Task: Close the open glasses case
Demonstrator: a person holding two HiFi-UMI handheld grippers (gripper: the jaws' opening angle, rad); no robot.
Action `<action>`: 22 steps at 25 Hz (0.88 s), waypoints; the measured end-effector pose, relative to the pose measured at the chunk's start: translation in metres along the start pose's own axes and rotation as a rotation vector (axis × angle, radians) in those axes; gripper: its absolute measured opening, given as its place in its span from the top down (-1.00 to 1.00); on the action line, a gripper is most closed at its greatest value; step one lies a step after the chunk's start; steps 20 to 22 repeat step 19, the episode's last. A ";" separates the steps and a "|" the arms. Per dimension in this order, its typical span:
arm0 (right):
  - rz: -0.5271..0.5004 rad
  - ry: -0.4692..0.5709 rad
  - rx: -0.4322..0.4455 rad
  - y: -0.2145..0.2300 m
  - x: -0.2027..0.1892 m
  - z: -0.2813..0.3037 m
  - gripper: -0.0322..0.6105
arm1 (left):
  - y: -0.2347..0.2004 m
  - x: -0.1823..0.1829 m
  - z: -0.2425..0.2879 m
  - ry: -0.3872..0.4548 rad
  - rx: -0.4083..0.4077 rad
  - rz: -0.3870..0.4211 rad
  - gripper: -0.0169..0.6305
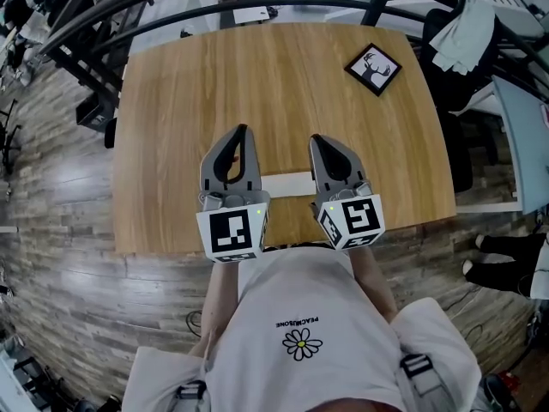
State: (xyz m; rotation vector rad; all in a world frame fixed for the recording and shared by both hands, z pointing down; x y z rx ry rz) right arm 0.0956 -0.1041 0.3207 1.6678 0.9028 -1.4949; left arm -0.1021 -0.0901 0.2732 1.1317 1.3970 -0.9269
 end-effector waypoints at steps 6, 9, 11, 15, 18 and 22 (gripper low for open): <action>-0.019 -0.001 0.000 0.000 0.002 0.001 0.88 | -0.002 -0.002 -0.003 -0.001 0.012 0.001 0.90; -0.026 0.002 -0.007 0.000 0.005 0.001 0.88 | -0.003 -0.001 -0.004 0.003 0.018 0.000 0.90; -0.033 0.003 -0.011 -0.001 0.006 0.002 0.88 | -0.005 -0.002 -0.006 0.002 0.023 -0.002 0.90; -0.037 -0.004 -0.016 0.000 0.005 0.002 0.88 | -0.006 -0.004 -0.008 0.000 0.029 -0.005 0.90; -0.040 -0.012 -0.015 0.000 0.004 0.004 0.88 | -0.007 -0.004 -0.006 0.002 0.031 -0.006 0.90; -0.041 -0.015 -0.014 0.001 0.003 0.004 0.88 | -0.008 -0.004 -0.005 0.003 0.032 -0.006 0.90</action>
Point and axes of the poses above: the fingertips, and each gripper's own axes: z forward along the fingers, y to its right, x out of its top, the point moved 9 cm from there along -z, backward along the fingers, and after that the axes turned 7 degrees about y, right-handed, at the moved point
